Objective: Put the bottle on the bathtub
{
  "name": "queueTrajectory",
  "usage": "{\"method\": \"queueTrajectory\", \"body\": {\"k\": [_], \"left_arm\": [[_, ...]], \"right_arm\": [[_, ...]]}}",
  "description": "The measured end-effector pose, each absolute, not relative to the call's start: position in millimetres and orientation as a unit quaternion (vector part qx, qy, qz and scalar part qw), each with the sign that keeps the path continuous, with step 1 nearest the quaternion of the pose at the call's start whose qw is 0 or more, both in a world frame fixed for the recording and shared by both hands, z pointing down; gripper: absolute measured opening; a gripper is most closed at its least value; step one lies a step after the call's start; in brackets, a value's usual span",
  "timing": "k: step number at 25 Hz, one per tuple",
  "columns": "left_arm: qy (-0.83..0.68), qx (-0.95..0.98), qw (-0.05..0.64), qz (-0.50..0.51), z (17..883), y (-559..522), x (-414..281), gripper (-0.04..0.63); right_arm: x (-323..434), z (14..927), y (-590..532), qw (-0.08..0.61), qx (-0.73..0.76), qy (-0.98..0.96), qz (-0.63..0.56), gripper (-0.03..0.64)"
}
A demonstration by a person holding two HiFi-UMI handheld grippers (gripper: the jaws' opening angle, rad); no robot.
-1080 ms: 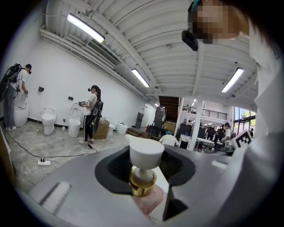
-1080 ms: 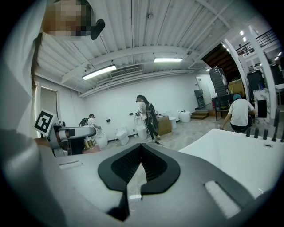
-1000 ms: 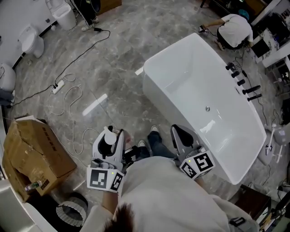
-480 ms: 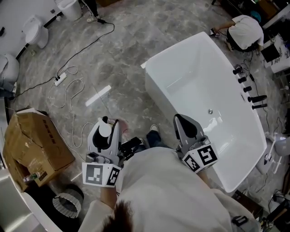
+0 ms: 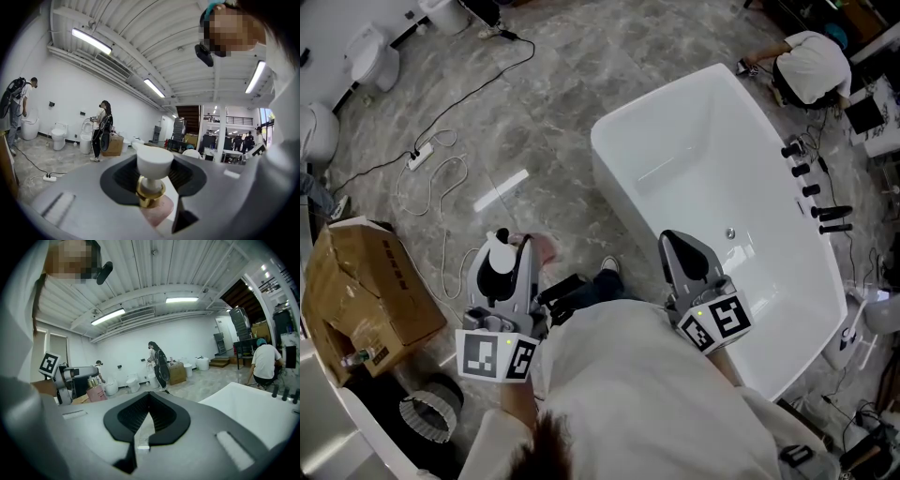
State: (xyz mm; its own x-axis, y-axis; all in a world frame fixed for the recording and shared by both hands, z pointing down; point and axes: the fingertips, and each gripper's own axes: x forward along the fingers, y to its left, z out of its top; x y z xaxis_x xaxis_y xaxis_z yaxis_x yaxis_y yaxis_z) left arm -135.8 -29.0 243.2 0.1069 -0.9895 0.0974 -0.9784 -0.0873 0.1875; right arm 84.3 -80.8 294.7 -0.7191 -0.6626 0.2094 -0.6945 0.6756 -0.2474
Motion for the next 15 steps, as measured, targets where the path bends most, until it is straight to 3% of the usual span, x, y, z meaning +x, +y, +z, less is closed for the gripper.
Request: {"method": "queueTrajectory", "body": {"k": [15], "left_arm": [[-0.638, 0.762, 0.111, -0.030, 239, -49, -123, 0.202]], "right_arm": [[102, 296, -88, 0.044, 0.411, -0.896, 0.161, -0.002]]}}
